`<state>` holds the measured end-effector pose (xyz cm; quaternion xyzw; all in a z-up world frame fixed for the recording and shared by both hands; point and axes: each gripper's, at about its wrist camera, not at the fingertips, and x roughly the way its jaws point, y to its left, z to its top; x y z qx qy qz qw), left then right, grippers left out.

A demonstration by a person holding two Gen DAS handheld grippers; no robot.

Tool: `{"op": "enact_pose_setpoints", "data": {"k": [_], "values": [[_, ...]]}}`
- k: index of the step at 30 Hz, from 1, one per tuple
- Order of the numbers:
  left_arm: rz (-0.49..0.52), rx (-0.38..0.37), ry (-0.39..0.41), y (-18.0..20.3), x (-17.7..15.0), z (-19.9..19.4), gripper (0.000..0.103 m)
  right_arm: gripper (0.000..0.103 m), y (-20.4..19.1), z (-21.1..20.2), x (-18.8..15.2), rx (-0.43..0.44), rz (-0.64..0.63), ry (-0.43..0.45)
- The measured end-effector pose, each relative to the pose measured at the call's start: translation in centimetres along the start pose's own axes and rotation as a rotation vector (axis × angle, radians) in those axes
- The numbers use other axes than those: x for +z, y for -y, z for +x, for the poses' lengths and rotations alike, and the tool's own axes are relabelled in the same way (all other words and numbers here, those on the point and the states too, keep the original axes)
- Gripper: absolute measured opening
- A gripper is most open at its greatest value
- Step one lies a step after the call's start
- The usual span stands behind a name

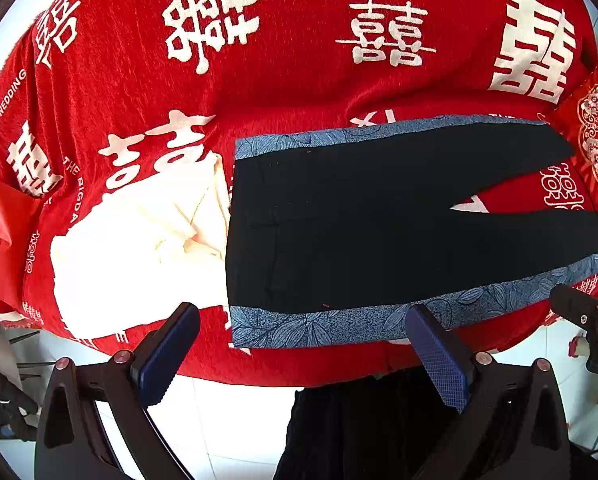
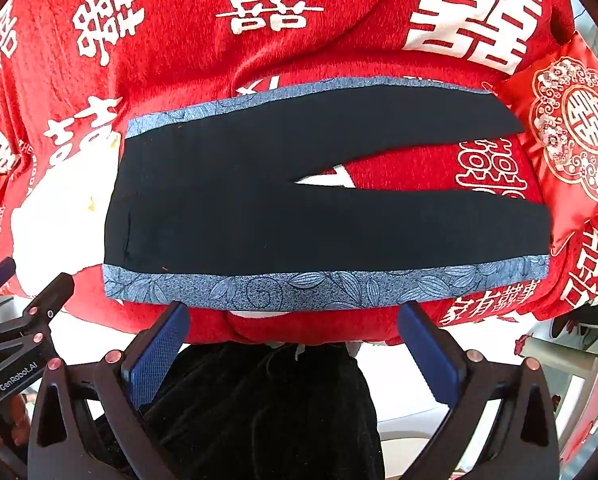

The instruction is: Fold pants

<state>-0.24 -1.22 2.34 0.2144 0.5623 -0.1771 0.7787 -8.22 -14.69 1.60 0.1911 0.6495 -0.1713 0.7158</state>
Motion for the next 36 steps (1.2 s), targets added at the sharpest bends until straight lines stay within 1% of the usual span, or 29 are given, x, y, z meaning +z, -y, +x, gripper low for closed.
{"op": "enact_pose_setpoints", "data": {"k": [9, 15, 23, 36], "values": [[-0.013, 0.012, 0.013, -0.1, 0.1, -0.3, 0.103, 0.103, 0.0, -0.3, 0.1, -0.004, -0.014, 0.01], [-0.026, -0.004, 0.007, -0.2, 0.1, -0.3, 0.103, 0.103, -0.2, -0.5, 0.1, -0.012, -0.026, 0.02], [0.002, 0.015, 0.034, 0.2, 0.4, -0.9, 0.103, 0.103, 0.0, -0.7, 0.3, -0.007, -0.023, 0.028], [-0.011, 0.034, 0.035, 0.5, 0.5, -1.1, 0.103, 0.103, 0.5, -0.6, 0.6, 0.002, -0.026, 0.033]]}}
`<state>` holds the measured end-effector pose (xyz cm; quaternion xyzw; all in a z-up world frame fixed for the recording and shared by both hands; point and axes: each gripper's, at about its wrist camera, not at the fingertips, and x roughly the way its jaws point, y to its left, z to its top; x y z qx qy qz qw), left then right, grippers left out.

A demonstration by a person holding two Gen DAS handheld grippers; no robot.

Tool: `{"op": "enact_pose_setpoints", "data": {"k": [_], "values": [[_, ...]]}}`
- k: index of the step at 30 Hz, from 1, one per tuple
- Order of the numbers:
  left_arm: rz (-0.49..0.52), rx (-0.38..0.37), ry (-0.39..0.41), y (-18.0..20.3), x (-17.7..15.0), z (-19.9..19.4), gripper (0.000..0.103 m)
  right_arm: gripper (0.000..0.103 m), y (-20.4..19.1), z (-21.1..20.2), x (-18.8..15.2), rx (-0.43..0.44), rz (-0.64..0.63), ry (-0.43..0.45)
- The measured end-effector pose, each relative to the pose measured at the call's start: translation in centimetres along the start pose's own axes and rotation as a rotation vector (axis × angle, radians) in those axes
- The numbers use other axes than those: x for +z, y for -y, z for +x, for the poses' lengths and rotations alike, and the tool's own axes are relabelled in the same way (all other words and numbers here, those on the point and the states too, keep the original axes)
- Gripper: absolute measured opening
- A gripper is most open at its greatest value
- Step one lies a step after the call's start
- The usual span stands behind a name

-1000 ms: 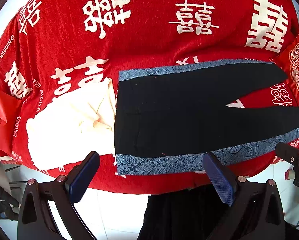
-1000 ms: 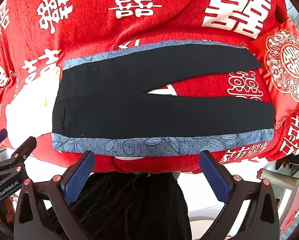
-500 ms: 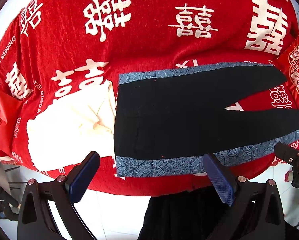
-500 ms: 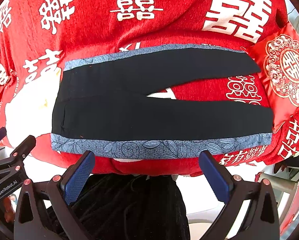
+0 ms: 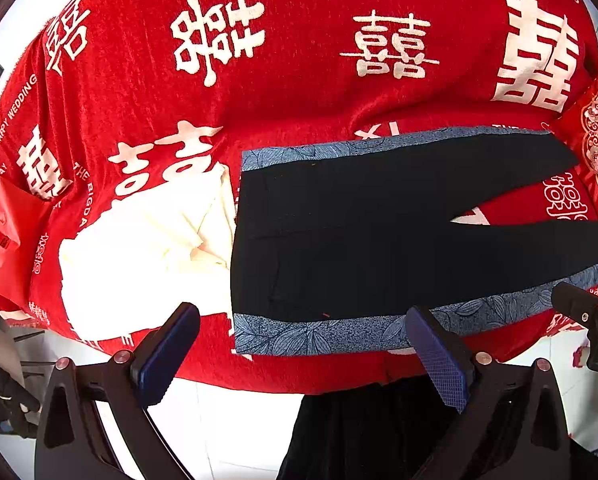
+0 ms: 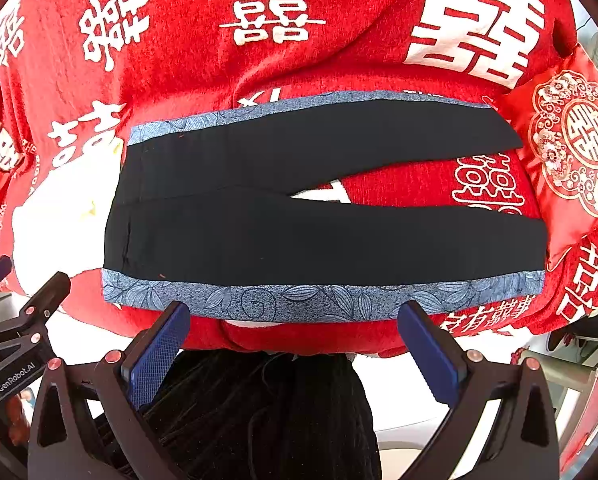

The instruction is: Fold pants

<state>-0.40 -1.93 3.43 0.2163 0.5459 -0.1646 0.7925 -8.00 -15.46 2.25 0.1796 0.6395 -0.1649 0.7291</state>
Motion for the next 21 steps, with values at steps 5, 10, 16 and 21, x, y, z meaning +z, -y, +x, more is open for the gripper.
{"op": "enact_pose_setpoints", "data": {"k": [5, 10, 16, 21], "values": [[0.0, 0.008, 0.001, 0.1, 0.1, -0.1, 0.103, 0.103, 0.3, 0.1, 0.1, 0.007, -0.004, 0.002], [-0.012, 0.013, -0.001, 0.5, 0.5, -0.2, 0.103, 0.103, 0.6, 0.2, 0.2, 0.019, -0.012, 0.004], [-0.064, 0.016, -0.016, 1.6, 1.0, -0.4, 0.103, 0.103, 1.5, 0.3, 0.5, 0.029, -0.062, 0.002], [-0.147, 0.004, -0.055, 2.8, 0.2, 0.2, 0.103, 0.103, 2.6, 1.0, 0.8, 0.036, -0.113, -0.017]]}}
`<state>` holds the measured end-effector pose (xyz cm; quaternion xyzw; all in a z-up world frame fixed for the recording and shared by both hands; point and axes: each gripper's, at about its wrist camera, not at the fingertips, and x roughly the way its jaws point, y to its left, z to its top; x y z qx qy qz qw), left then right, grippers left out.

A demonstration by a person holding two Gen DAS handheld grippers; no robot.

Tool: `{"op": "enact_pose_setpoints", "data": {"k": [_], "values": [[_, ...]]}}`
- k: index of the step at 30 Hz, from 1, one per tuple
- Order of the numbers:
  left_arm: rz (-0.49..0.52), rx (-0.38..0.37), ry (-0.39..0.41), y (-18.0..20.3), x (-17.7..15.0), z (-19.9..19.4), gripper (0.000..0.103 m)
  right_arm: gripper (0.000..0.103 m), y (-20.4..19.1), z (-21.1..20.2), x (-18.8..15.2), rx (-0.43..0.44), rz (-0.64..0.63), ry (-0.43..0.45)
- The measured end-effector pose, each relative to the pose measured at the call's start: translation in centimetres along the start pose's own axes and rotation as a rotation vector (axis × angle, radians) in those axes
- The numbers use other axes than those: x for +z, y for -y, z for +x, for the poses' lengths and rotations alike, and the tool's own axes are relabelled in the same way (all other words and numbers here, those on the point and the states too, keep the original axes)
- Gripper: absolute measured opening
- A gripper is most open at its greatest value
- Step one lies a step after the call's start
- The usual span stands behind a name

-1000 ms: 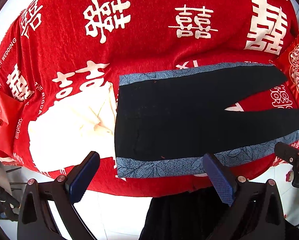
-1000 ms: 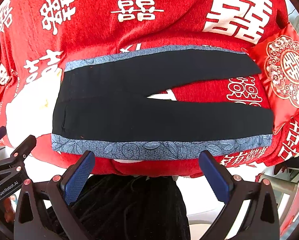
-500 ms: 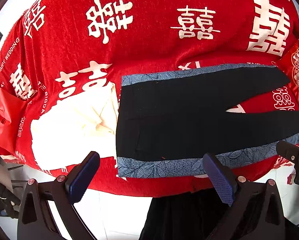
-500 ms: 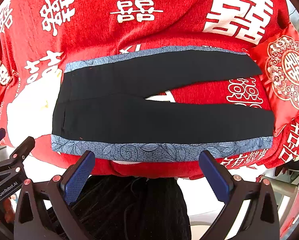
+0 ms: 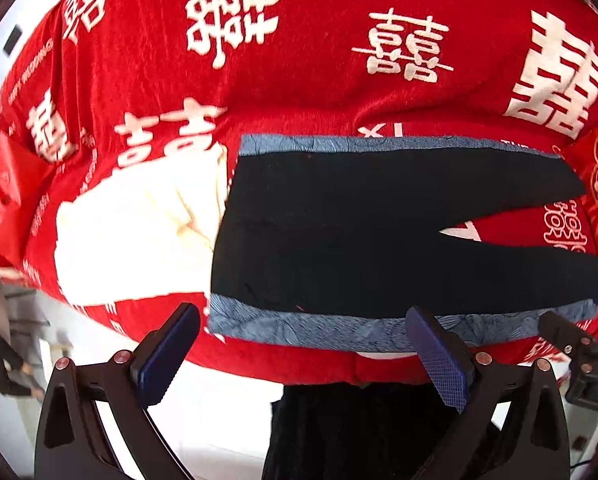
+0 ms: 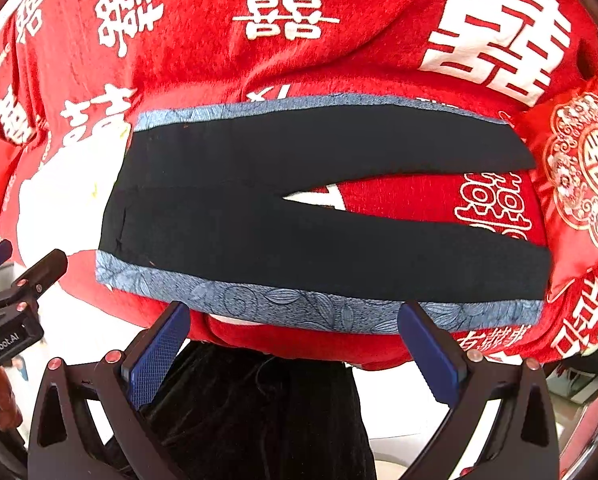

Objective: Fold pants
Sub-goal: 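Grasp the grey-patterned waistband with the left gripper while the right gripper grasps it too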

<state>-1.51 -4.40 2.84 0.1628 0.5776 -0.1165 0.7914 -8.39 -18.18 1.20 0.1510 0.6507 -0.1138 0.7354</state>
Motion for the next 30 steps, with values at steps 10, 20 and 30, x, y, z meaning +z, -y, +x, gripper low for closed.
{"op": "enact_pose_setpoints", "data": {"k": [10, 20, 30], "values": [[-0.046, 0.001, -0.07, 1.0, -1.5, 3.3, 0.103, 0.103, 1.5, 4.1, 0.3, -0.009, -0.019, -0.063], [-0.043, -0.046, -0.1, -0.4, -2.4, 8.6, 0.103, 0.103, 1.5, 8.3, 0.2, -0.024, 0.034, -0.071], [-0.259, -0.221, -0.13, -6.4, -7.4, 17.5, 0.103, 0.093, 5.4, 15.0, -5.5, 0.594, 0.346, -0.059]]}}
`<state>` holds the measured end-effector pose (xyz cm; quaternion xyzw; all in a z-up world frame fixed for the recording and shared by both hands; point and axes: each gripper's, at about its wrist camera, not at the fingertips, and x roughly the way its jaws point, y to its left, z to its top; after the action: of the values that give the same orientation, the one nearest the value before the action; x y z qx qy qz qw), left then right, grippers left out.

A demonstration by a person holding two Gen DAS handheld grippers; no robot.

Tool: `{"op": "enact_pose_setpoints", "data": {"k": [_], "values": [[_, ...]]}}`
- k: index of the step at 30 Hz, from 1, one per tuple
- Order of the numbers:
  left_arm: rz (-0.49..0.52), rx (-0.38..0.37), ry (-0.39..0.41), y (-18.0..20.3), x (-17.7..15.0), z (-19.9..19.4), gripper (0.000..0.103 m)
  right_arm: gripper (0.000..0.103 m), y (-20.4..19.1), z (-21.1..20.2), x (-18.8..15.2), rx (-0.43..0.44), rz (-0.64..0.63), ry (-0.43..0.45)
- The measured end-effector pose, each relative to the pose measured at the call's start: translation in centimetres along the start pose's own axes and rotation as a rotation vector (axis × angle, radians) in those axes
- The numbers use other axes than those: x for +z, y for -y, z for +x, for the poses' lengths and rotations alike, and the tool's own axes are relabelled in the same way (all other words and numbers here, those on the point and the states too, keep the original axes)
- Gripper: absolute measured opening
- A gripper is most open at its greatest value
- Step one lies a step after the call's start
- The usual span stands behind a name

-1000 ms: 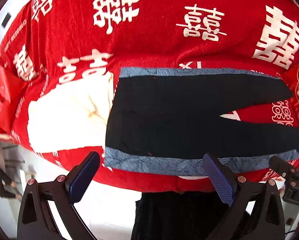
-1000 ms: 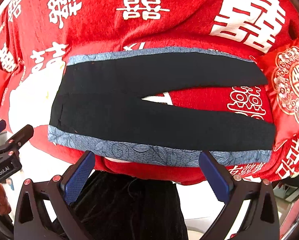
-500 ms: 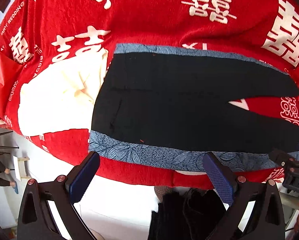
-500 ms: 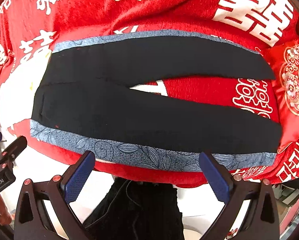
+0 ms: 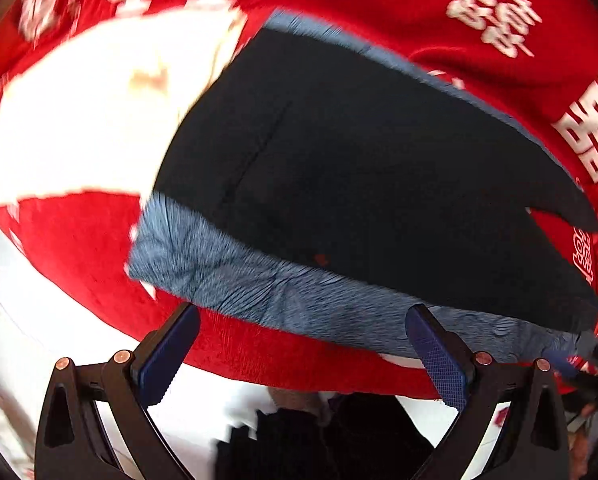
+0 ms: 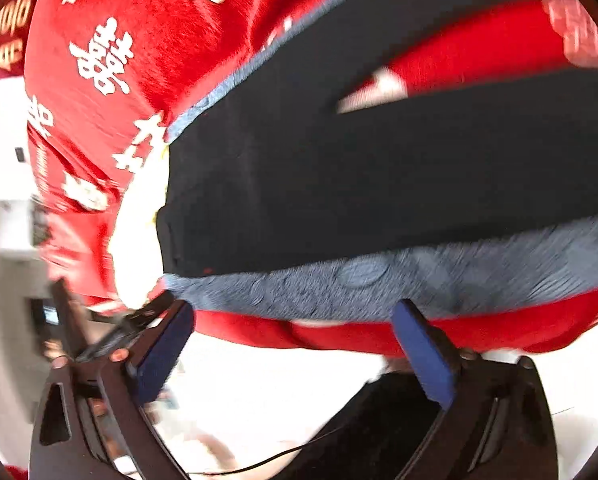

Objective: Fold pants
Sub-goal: 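Grasp the grey-patterned waistband with the left gripper while the right gripper grasps it too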

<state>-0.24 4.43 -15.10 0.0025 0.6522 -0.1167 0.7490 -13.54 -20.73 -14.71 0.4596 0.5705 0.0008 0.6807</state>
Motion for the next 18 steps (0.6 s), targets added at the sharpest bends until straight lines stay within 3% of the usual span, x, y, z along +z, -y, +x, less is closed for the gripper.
{"op": "enact_pose_setpoints", "data": {"k": [1, 3, 9, 17, 18], "values": [[-0.02, -0.013, -0.008, -0.8, -0.3, 1.0, 0.103, 0.082, 1.1, 0.8, -0.6, 0.02, 0.021, -0.011], [-0.061, -0.032, -0.023, -2.1, -0.8, 2.6, 0.103, 0.076, 2.8, 2.3, -1.5, 0.035, 0.046, -0.034], [-0.152, -0.11, -0.034, -3.7, -0.8, 5.0, 0.103, 0.076, 6.5, 4.7, -2.6, 0.12, 0.133, -0.034], [-0.115, -0.091, -0.022, -2.1, -0.4, 5.7, 0.102, 0.076, 7.0, 5.3, -2.2, 0.199, 0.147, -0.018], [-0.127, -0.093, -0.017, -2.0, -0.4, 5.6, 0.098, 0.076, 7.1, 5.4, -2.2, 0.21, 0.156, -0.014]]}}
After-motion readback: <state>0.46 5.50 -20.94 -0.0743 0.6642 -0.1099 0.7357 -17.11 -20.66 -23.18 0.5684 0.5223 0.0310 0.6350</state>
